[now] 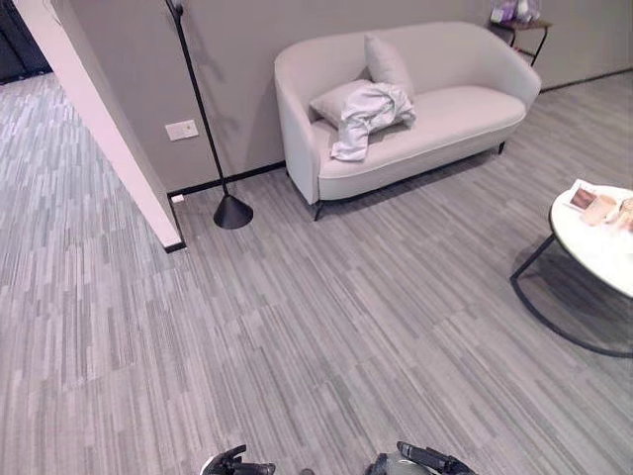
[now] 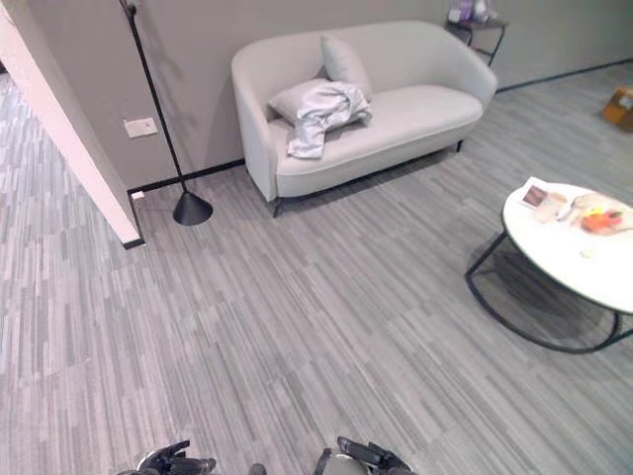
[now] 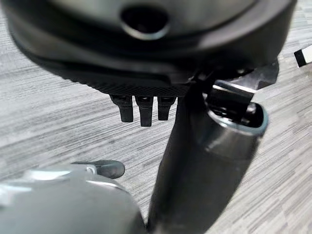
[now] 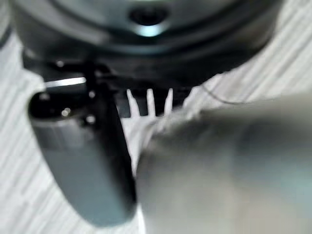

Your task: Hang the clothes on the sofa on the clothes rack.

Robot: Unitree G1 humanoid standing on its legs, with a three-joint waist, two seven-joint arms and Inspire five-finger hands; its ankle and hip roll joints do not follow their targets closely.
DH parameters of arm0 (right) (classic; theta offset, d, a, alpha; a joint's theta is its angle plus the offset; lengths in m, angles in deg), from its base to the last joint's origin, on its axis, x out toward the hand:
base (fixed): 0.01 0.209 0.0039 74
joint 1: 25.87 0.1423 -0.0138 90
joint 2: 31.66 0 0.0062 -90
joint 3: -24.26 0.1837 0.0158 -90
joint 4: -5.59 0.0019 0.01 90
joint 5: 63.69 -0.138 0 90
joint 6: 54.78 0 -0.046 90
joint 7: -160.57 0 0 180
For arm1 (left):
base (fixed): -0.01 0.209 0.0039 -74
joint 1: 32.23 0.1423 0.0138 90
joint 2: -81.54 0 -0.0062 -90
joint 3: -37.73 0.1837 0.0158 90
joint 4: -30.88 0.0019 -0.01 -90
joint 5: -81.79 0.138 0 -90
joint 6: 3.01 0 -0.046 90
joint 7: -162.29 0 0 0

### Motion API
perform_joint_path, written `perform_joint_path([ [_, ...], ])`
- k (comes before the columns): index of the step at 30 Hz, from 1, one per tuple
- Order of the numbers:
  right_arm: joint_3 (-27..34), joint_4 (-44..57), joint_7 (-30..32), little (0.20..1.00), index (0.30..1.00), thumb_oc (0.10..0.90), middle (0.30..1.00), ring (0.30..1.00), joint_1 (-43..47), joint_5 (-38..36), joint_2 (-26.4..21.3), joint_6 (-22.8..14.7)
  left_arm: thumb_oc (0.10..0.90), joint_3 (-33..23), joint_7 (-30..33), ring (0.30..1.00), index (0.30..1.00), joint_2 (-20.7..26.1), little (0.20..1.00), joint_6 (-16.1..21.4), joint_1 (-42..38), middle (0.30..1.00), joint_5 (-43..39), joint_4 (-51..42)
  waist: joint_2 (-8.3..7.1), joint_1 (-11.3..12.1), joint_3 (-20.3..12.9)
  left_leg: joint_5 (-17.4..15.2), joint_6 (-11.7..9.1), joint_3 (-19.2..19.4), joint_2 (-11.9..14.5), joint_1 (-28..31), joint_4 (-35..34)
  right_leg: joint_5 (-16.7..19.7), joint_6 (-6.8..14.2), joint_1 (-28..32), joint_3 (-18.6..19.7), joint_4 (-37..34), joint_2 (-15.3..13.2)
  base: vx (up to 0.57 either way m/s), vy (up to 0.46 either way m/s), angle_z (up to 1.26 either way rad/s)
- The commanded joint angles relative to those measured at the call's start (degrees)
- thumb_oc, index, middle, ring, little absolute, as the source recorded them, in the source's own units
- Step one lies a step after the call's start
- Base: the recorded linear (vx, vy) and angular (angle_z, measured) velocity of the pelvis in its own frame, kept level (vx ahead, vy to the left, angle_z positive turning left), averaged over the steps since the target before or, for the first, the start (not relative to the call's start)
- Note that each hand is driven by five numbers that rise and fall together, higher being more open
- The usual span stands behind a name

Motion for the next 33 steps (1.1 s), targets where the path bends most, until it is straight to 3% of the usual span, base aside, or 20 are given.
perform_joint_path([
  [1, -0.89, -3.14, -1.59, 0.900, 0.900, 0.800, 0.900, 0.900, 0.32, 2.11, 4.05, 1.49, 0.800, 2.15, -0.16, 0.900, 0.900, -1.89, 0.900, 1.09, -2.39, 0.900, 4.66, 2.80, 0.95, 0.21, -1.23, -5.62, -7.66, -7.86, 6.31, 5.18, -3.14, 19.92, 4.81, 4.22, 4.11, -33.02, -5.33, 0.48, -0.454, 0.04],
  [4, -0.40, -3.99, -2.26, 0.900, 0.900, 0.800, 0.900, 0.900, 0.31, 2.37, 4.45, 1.88, 0.800, 3.58, -0.64, 0.900, 0.900, -1.77, 0.900, 1.46, -3.30, 0.900, 6.39, 2.68, 0.03, 0.90, -2.45, -7.45, -8.94, -8.04, 7.60, 6.87, -3.14, 21.01, 5.66, 5.56, 2.66, -35.74, -6.08, 0.50, -0.333, 0.00],
  [5, -0.72, -4.63, -2.19, 0.900, 0.900, 0.800, 0.900, 0.900, -0.08, 3.35, 4.58, 1.87, 0.800, 3.43, -0.39, 0.900, 0.900, -1.95, 0.900, 1.68, -2.53, 0.900, 6.37, 2.85, -0.75, 0.92, -2.82, -7.66, -9.51, -7.73, 7.83, 7.69, -3.14, 23.72, 6.01, 6.49, 1.39, -34.96, -5.99, 0.46, -0.296, -0.14],
  [6, -1.23, -5.18, -2.14, 0.900, 0.900, 0.800, 0.900, 0.900, 0.14, 5.24, 4.12, 1.61, 0.800, 3.27, 0.19, 0.900, 0.900, -1.69, 0.900, 1.97, -2.45, 0.900, 6.59, 2.41, -1.01, 0.77, -3.99, -6.93, -10.70, -7.93, 10.81, 8.36, -3.14, 22.67, 6.01, 6.69, 0.69, -33.73, -4.42, 0.46, -0.298, 0.14],
  [7, -1.24, -5.21, -2.15, 0.900, 0.900, 0.800, 0.900, 0.900, 0.14, 5.25, 4.09, 1.59, 0.800, 3.25, 0.20, 0.900, 0.900, -1.72, 0.900, 1.97, -2.42, 0.900, 6.60, 2.38, -0.78, 0.71, -4.09, -7.01, -10.80, -7.95, 11.11, 8.34, -3.14, 22.55, 6.01, 6.73, 0.53, -33.68, -4.18, 0.75, -0.553, 0.40],
  [8, -2.75, -5.69, -0.78, 0.900, 0.900, 0.800, 0.900, 0.900, 0.70, 6.80, 2.90, 0.67, 0.800, 3.01, 1.08, 0.900, 0.900, -1.61, 0.900, 2.60, -2.41, 0.900, 4.98, 1.59, 1.42, 0.67, -5.17, 0.46, -13.04, -9.00, 19.24, 7.76, -1.98, 17.36, 3.76, 5.84, 1.73, -29.51, 1.77, 0.58, -0.522, 0.31],
  [10, -4.77, -4.69, -0.09, 0.900, 0.900, 0.800, 0.900, 0.900, 1.41, 8.32, 2.53, -0.17, 0.800, 2.79, 1.07, 0.900, 0.900, -1.95, 0.900, 2.58, -2.48, 0.900, 4.27, 1.37, 1.89, 0.82, -5.42, 6.34, -13.78, -9.31, 21.81, 4.16, 5.08, 14.09, 1.07, 7.45, 0.94, -29.92, 6.02, 0.55, -0.582, -0.11],
  [11, -6.55, -4.10, 0.80, 0.900, 0.900, 0.800, 0.900, 0.900, 2.10, 9.55, 2.11, -0.91, 0.800, 2.18, 1.56, 0.900, 0.900, -1.60, 0.900, 2.53, -2.69, 0.900, 3.65, 0.67, 1.02, 1.92, -5.08, 11.74, -13.45, -8.38, 23.27, 0.08, 13.42, 12.04, -1.57, 10.85, 0.03, -32.42, 9.19, 0.29, -0.380, -0.24],
  [13, -7.34, -3.66, 1.39, 0.900, 0.900, 0.800, 0.900, 0.900, 2.78, 10.08, 1.81, -1.07, 0.800, 2.35, 1.86, 0.900, 0.900, -1.30, 0.900, 2.48, -3.29, 0.900, 3.57, -0.25, 0.34, 2.59, -4.34, 13.63, -12.58, -7.88, 23.98, -2.52, 17.95, 11.29, -2.55, 12.91, -0.69, -33.84, 10.28, 0.29, -0.395, -0.34],
  [14, -8.34, -3.54, 1.82, 0.900, 0.900, 0.800, 0.900, 0.900, 4.43, 10.80, 0.79, -0.93, 0.800, 3.00, 2.28, 0.900, 0.900, -0.94, 0.900, 2.93, -3.96, 0.900, 3.59, -2.05, -1.49, 4.02, -2.74, 12.26, -10.53, -5.00, 23.56, -7.09, 23.88, 10.15, -3.78, 15.72, -0.20, -35.65, 11.13, 0.37, -0.454, -0.07],
  [15, -9.03, -3.17, 2.11, 0.900, 0.900, 0.800, 0.900, 0.900, 5.65, 11.00, 0.26, -0.92, 0.800, 3.11, 2.37, 0.900, 0.900, -0.64, 0.900, 3.28, -4.50, 0.900, 2.71, -3.31, -2.30, 5.19, -1.70, 8.89, -10.05, -4.90, 20.29, -10.58, 25.88, 9.45, -3.84, 16.53, 0.46, -35.93, 10.90, 0.61, -0.385, 0.00],
  [16, -10.71, -0.54, 2.29, 0.900, 0.900, 0.800, 0.900, 0.900, 6.56, 10.68, 0.68, -1.38, 0.800, 1.66, 2.98, 0.900, 0.900, -0.37, 0.900, 3.51, -4.50, 0.900, 0.02, -3.58, -3.03, 6.84, -1.42, 1.78, -8.28, -1.41, 12.50, -16.35, 21.03, 6.69, -3.34, 18.03, 0.59, -35.93, 11.10, 0.42, -0.136, 0.15],
  [18, -11.50, 1.34, 2.18, 0.900, 0.900, 0.800, 0.900, 0.900, 6.49, 10.63, 1.03, -1.71, 0.800, 0.51, 3.39, 0.900, 0.900, -0.37, 0.900, 3.45, -4.07, 0.900, -0.72, -2.63, -2.86, 7.13, -1.73, 0.48, -8.03, 1.07, 11.54, -16.74, 17.18, 4.93, -2.87, 19.34, 0.80, -35.93, 12.13, 0.46, -0.040, 0.02],
  [19, -13.41, 5.23, 2.29, 0.900, 0.900, 0.800, 0.900, 0.900, 6.86, 11.54, 1.86, -2.26, 0.800, -2.21, 3.56, 0.900, 0.900, -0.20, 0.900, 3.05, -2.96, 0.900, -2.39, -1.11, -2.56, 8.13, -2.73, 5.00, -7.29, 4.95, 7.33, -19.49, 8.46, 2.90, -3.34, 21.33, 1.21, -35.93, 14.90, 0.43, 0.000, -0.19],
  [20, -13.47, 5.31, 2.32, 0.900, 0.900, 0.800, 0.900, 0.900, 6.78, 11.54, 1.89, -2.21, 0.800, -2.25, 3.54, 0.900, 0.900, -0.17, 0.900, 3.06, -2.90, 0.900, -2.40, -1.10, -2.69, 8.11, -2.73, 5.29, -7.25, 5.05, 7.15, -19.13, 7.85, 2.85, -3.31, 21.39, 1.25, -35.93, 14.77, 0.40, 0.032, -0.15],
  [22, -16.07, 8.16, 3.22, 0.900, 0.900, 0.800, 0.900, 0.900, 8.51, 14.30, 3.28, -2.40, 0.800, -4.66, 3.72, 0.900, 0.900, 0.03, 0.900, 2.77, -1.77, 0.900, -3.64, 0.02, -2.84, 10.58, -2.80, 10.83, -7.78, 4.62, 4.35, -22.36, -0.10, 0.33, -3.93, 24.01, 2.42, -35.93, 17.93, 0.32, 0.003, -0.01],
  [25, -20.34, 14.17, 3.41, 0.900, 0.900, 0.800, 0.900, 0.900, 10.71, 16.88, 5.47, -2.36, 0.800, -8.21, 4.11, 0.900, 0.900, 0.50, 0.900, 2.22, -0.61, 0.900, -6.88, 1.95, -3.84, 13.66, -1.82, 14.11, -8.30, 4.38, 4.75, -26.71, -2.30, -1.52, -5.56, 26.63, 3.99, -34.72, 20.47, 0.40, 0.035, -0.33],
  [26, -22.68, 18.39, 2.97, 0.900, 0.900, 0.800, 0.900, 0.900, 10.58, 17.88, 6.66, -2.35, 0.800, -11.74, 5.13, 0.900, 0.900, 1.32, 0.900, 2.12, 0.28, 0.900, -10.12, 2.66, -5.47, 14.55, -1.43, 14.20, -8.47, 5.28, 5.33, -26.53, -1.76, -3.98, -5.66, 28.91, 4.53, -33.01, 20.54, 0.57, 0.109, -0.33],
  [29, -24.40, 20.85, 2.73, 0.900, 0.900, 0.800, 0.900, 0.900, 9.71, 19.72, 7.64, -2.30, 0.800, -15.29, 6.08, 0.900, 0.900, 1.86, 0.900, 2.19, 1.35, 0.900, -12.83, 3.39, -6.85, 15.24, -2.45, 15.10, -6.97, 6.10, 5.29, -24.13, -1.84, -4.35, -4.93, 30.27, 5.12, -31.93, 20.47, 0.35, 0.097, -0.20],
  [33, -25.83, 21.96, 2.84, 0.900, 0.900, 0.800, 0.900, 0.900, 7.55, 23.10, 8.77, -2.12, 0.800, -14.66, 7.92, 0.900, 0.900, 2.26, 0.900, 2.64, 1.75, 0.900, -10.18, 2.51, -9.25, 15.86, -4.68, 14.58, -4.86, 6.56, 3.93, -21.45, -1.49, -1.39, -2.29, 30.86, 4.23, -27.13, 18.01, 0.35, 0.191, -0.17],
])
